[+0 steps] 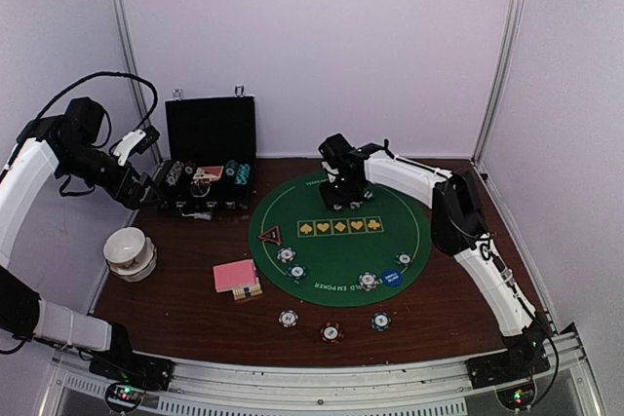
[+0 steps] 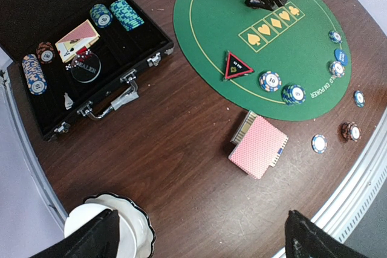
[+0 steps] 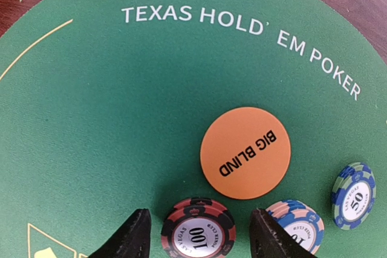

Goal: Distribute texas hold em gaming equipment

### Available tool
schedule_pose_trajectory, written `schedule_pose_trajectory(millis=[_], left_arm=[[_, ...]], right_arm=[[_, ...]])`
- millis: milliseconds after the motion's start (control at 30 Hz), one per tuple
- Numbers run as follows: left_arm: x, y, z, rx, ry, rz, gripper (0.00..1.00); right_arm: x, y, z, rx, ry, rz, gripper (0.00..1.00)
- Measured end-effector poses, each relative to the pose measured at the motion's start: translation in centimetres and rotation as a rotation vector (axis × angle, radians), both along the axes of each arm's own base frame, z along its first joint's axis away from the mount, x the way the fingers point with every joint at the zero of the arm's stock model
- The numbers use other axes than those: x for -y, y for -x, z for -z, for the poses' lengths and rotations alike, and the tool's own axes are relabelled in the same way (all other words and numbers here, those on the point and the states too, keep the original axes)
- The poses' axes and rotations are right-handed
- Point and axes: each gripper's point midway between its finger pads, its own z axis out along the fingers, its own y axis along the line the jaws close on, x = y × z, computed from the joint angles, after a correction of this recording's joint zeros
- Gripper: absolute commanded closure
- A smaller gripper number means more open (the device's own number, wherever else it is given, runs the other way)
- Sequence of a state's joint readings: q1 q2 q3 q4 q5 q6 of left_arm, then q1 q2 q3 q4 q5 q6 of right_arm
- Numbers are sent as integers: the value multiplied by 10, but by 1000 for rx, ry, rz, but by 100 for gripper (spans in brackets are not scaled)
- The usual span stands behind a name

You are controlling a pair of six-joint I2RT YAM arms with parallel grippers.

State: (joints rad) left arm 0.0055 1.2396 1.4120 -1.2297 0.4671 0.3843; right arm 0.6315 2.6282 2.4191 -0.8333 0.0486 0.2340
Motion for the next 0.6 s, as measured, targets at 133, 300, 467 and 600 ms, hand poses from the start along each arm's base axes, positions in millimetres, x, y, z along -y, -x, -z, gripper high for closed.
schedule_pose_trajectory(millis=[133, 300, 467, 600], left_arm=[[0, 0, 0, 0, 0, 0, 2], [0, 0, 0, 0, 0, 0, 2], [0, 0, 0, 0, 0, -1, 2], [0, 0, 0, 0, -2, -1, 3]], right_arm=[[-8, 2, -4, 9, -10, -17, 41], [-28, 12, -33, 51, -36, -78, 44], [-63, 45, -83, 103, -82, -172, 46], [-80, 103, -109, 105, -88, -262, 38]])
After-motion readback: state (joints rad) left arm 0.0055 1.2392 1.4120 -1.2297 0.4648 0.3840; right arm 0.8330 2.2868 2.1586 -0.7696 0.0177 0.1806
